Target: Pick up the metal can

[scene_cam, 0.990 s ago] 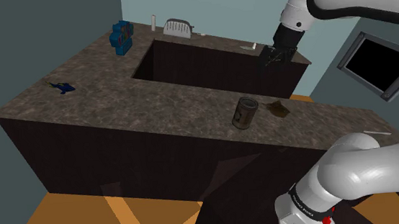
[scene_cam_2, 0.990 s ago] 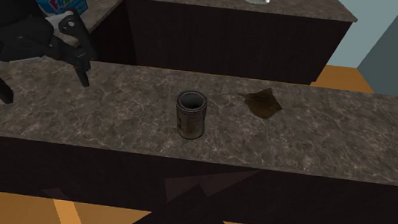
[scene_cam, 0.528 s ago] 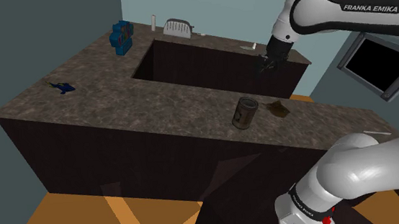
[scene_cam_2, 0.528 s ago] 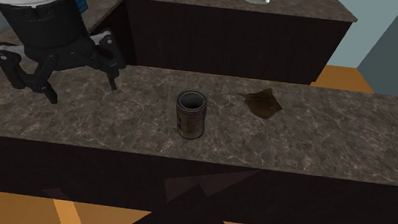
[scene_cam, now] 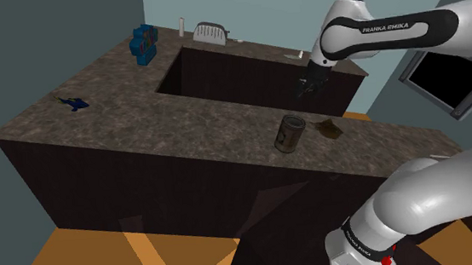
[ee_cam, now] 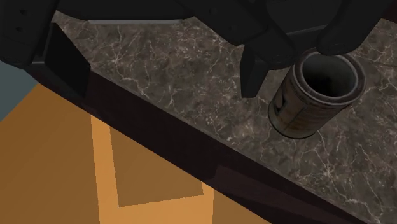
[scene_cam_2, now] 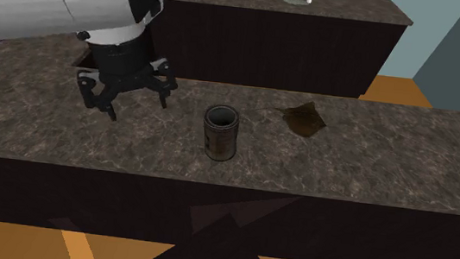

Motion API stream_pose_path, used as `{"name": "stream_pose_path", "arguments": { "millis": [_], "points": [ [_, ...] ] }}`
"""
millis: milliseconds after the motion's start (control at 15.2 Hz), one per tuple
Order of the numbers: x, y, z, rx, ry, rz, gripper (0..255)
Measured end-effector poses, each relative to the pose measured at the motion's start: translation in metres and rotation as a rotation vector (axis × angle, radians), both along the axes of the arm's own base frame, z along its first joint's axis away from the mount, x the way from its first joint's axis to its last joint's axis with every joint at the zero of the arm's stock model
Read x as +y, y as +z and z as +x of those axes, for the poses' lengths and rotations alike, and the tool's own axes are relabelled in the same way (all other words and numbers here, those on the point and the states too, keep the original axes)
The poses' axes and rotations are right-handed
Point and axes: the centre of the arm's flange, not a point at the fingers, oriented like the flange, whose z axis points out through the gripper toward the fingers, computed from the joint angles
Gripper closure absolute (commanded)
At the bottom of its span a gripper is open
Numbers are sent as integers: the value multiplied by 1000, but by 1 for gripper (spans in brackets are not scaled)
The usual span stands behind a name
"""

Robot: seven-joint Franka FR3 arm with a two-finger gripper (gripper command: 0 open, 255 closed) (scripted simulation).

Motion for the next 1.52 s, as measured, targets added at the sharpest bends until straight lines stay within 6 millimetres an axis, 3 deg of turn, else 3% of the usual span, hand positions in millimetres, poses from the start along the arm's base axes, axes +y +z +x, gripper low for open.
{"name": "stream_pose_path", "arguments": {
  "millis": [1518],
  "points": [
    [-184,-212,126,48,-11,-10,0]
  ]
}}
